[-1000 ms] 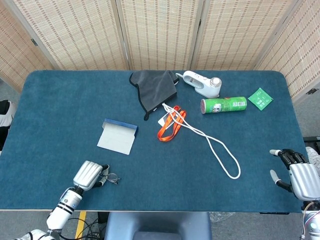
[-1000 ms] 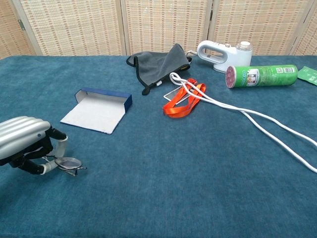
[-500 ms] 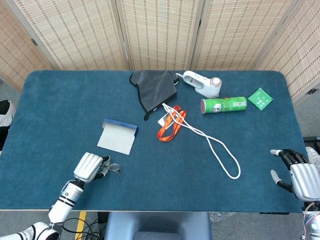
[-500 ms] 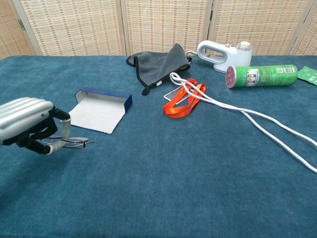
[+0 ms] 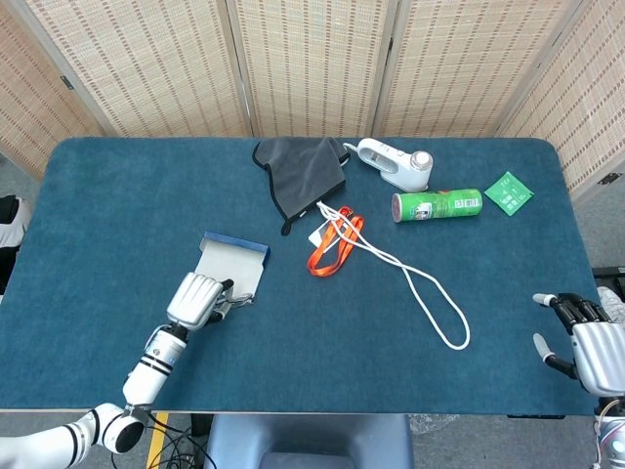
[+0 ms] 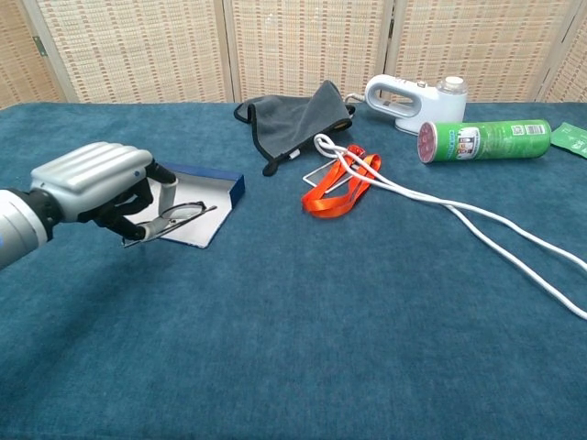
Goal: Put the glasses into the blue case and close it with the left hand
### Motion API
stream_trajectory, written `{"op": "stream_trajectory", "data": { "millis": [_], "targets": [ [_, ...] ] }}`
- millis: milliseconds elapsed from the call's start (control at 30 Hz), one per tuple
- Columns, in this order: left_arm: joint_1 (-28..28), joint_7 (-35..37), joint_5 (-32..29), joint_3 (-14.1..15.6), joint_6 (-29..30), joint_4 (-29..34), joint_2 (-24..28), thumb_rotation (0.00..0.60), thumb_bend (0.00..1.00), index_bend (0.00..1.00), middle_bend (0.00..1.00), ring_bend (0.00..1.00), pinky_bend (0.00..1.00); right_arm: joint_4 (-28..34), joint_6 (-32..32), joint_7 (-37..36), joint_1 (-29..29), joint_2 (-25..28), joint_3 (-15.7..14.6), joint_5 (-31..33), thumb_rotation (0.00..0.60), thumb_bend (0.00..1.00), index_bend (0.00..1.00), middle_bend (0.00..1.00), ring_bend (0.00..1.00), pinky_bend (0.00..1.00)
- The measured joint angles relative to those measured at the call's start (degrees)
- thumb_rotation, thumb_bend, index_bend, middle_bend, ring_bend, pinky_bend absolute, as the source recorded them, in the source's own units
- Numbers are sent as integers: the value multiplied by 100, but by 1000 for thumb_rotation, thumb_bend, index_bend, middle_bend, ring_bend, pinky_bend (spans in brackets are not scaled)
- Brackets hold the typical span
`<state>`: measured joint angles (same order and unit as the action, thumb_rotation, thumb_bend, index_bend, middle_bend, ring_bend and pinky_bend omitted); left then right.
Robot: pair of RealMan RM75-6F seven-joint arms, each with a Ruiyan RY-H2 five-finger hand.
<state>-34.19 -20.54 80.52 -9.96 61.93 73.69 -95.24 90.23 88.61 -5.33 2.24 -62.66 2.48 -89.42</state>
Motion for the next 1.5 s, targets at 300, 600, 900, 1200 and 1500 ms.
{"op": "stream_trajectory", "data": {
  "millis": [300,600,900,1200,1500],
  "targets": [
    [-449,-455,-179,-256,-78,-942,-444,600,455,691,970,959,1000,8,15,11,-37,32,4,44,600,352,257,344,254,258],
    [-742,-480,-268,-322,-179,-1742,-661,600,454,688,970,959,1000,21,-38,47,-30,26,13,81,600,351,257,344,254,257],
    [-929,-144,-30,-104,-120,-2693,-1075,600,451,589,965,951,1000,33,-71,71,-20,26,25,105,600,352,257,344,254,257],
    [-971,7,-12,-52,66,-3174,-1449,600,211,257,952,951,1000,-4,-81,35,-21,14,31,115,600,352,257,344,260,257],
    [-907,74,-142,-122,136,-3004,-1399,600,204,123,949,949,1000,-79,-81,-50,-26,-8,33,117,600,352,257,344,262,258]
  ]
}}
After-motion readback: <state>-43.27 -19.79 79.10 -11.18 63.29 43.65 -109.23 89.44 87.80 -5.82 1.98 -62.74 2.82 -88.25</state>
